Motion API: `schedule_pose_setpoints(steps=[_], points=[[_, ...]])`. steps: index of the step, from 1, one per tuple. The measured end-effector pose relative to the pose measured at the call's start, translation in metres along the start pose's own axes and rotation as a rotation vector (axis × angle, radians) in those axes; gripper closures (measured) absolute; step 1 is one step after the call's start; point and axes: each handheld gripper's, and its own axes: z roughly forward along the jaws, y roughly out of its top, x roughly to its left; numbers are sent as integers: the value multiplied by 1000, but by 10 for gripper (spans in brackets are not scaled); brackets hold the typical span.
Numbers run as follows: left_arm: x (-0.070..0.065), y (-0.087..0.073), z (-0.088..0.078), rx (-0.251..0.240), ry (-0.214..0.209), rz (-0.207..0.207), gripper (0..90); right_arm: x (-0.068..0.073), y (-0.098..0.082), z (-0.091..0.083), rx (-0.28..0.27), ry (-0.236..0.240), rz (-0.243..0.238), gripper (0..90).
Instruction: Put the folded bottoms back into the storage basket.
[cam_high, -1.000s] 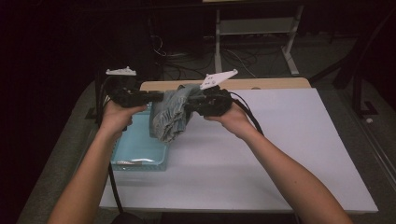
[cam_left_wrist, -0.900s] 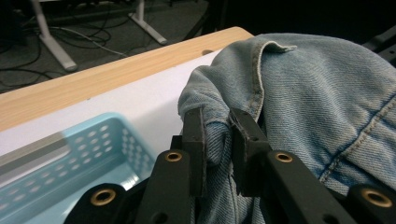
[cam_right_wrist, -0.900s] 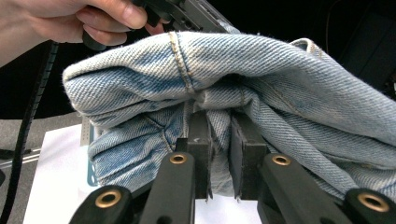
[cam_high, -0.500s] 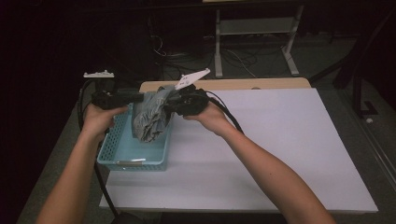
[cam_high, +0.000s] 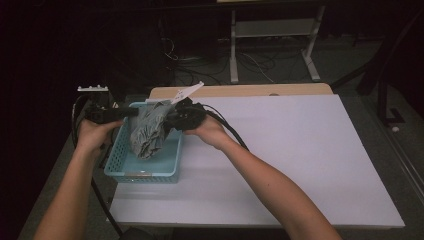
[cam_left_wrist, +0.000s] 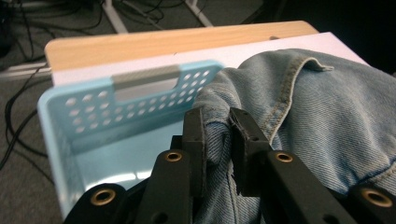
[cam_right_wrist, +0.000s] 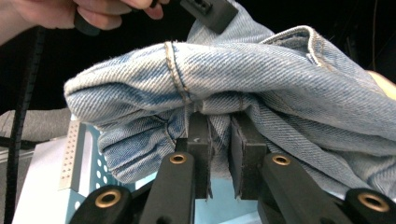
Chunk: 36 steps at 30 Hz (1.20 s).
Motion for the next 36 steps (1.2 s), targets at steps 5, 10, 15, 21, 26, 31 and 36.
schedule_pose_setpoints(steps=[5,10,15,21,26,31,36], points=[[13,-12,3,27,24,-35,769,2,-7,15,19,19,16,788],[20,-21,9,66,60,-54,767,3,-14,28,48,28,27,787],[23,-27,15,86,183,-45,668,3,-23,37,89,29,43,715],[22,-24,14,26,194,-51,490,-5,-26,20,58,21,65,609],[13,-21,16,2,182,-22,418,-8,-24,7,29,10,72,529],[2,-20,18,-14,136,19,355,-10,-24,-1,20,8,84,452],[-14,-20,18,-29,103,68,266,-13,-28,-11,22,7,84,395]])
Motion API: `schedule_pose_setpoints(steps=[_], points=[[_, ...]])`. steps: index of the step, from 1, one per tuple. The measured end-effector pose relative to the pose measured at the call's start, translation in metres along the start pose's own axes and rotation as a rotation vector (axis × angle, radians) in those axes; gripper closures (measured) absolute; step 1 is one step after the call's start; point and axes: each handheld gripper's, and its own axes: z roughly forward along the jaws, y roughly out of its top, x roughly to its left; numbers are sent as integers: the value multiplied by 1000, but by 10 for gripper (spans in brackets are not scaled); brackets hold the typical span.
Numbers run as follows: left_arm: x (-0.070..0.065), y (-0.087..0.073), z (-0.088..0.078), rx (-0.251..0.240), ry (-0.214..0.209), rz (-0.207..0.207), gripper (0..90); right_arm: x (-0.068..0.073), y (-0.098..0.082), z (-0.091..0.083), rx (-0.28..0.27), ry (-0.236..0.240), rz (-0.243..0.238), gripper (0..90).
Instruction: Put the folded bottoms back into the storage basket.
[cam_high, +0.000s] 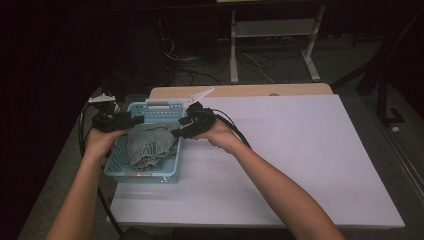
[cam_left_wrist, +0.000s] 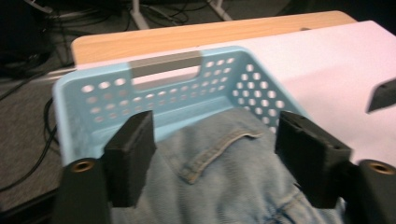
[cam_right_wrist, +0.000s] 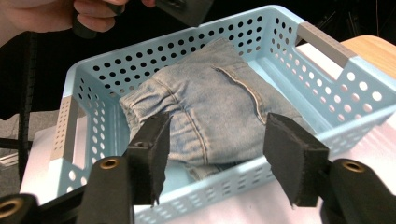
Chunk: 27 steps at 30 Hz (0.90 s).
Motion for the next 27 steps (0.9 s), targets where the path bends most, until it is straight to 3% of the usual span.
schedule_pose_setpoints(steps=[12,17,27], points=[[-42,-6,1,-30,-97,105,79,-13,-21,-28,-30,-51,31,276],[-59,-12,3,-52,-131,121,5,-19,-33,-40,-40,-67,43,220],[-90,-23,8,-62,-190,188,0,-27,-60,-69,-54,-96,49,109]])
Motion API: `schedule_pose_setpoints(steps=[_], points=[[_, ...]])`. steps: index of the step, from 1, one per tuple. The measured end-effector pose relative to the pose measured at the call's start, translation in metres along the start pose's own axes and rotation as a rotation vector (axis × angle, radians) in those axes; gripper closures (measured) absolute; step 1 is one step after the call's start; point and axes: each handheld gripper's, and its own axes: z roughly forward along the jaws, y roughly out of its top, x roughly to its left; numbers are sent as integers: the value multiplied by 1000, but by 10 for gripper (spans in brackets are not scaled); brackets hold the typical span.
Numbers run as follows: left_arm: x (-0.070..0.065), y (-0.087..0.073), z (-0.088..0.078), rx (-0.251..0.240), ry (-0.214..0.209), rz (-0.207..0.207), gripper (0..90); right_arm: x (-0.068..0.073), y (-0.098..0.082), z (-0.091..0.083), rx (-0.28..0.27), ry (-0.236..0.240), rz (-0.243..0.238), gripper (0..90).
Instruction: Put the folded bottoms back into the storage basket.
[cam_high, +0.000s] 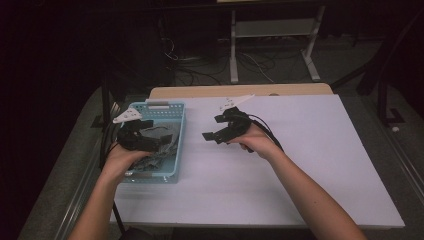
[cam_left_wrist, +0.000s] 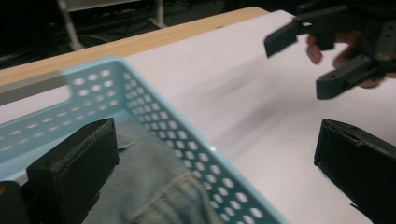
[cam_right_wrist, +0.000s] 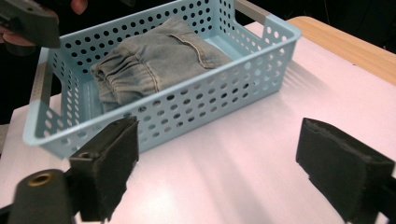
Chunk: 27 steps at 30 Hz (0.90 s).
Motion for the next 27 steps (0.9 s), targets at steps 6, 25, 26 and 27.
schedule_pose_setpoints(steps=[6,25,26,27], points=[[-26,-3,8,0,-71,50,0,-4,-15,-20,15,-7,-9,44],[-71,-26,22,-56,-174,119,0,-3,-77,-97,-36,-34,14,25],[-72,-27,23,-60,-179,121,0,-2,-81,-101,-37,-37,16,25],[-72,-28,24,-58,-178,124,0,-2,-85,-105,-37,-35,20,25]])
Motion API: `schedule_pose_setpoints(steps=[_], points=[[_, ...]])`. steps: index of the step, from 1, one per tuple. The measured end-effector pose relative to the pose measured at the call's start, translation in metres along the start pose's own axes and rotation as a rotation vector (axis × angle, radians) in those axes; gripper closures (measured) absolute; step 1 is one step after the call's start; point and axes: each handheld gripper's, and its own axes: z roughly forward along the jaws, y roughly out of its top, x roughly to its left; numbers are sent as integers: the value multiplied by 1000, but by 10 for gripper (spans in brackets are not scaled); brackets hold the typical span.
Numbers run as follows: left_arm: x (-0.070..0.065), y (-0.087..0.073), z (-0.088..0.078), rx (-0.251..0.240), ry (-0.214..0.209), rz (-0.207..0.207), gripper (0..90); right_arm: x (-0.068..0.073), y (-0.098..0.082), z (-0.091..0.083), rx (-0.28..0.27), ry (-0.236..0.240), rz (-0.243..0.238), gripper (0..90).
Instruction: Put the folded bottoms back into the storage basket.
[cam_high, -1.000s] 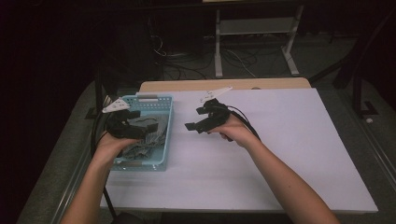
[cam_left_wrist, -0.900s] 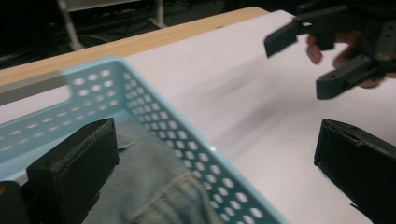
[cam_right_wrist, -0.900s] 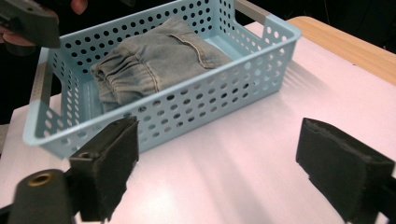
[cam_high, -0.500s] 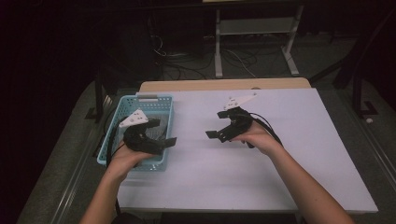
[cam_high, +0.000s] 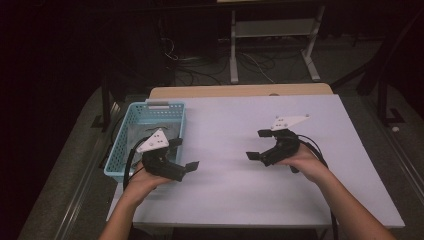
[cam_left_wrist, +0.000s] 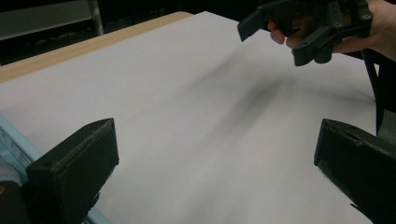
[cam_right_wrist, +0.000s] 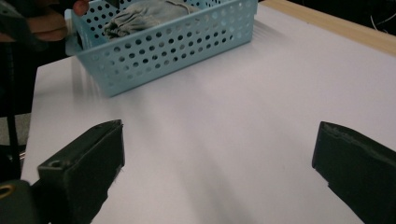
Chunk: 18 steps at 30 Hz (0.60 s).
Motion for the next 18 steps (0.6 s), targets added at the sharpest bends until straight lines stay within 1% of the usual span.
schedule_pose_setpoints(steps=[3,6,9,11,13,18], points=[[-1,-4,2,2,-21,1,0,1,-12,-10,2,0,15,25],[-3,-5,3,9,-16,10,0,3,-22,-19,6,-4,21,21],[-2,-6,3,5,-28,2,0,4,-29,-29,-2,-8,24,19],[-1,-8,4,12,-40,-2,0,4,-33,-36,-8,-14,28,19],[-2,-9,4,8,-50,-1,0,4,-37,-42,-15,-24,26,19],[-2,-9,5,12,-50,-2,0,3,-47,-59,-33,-47,32,19]])
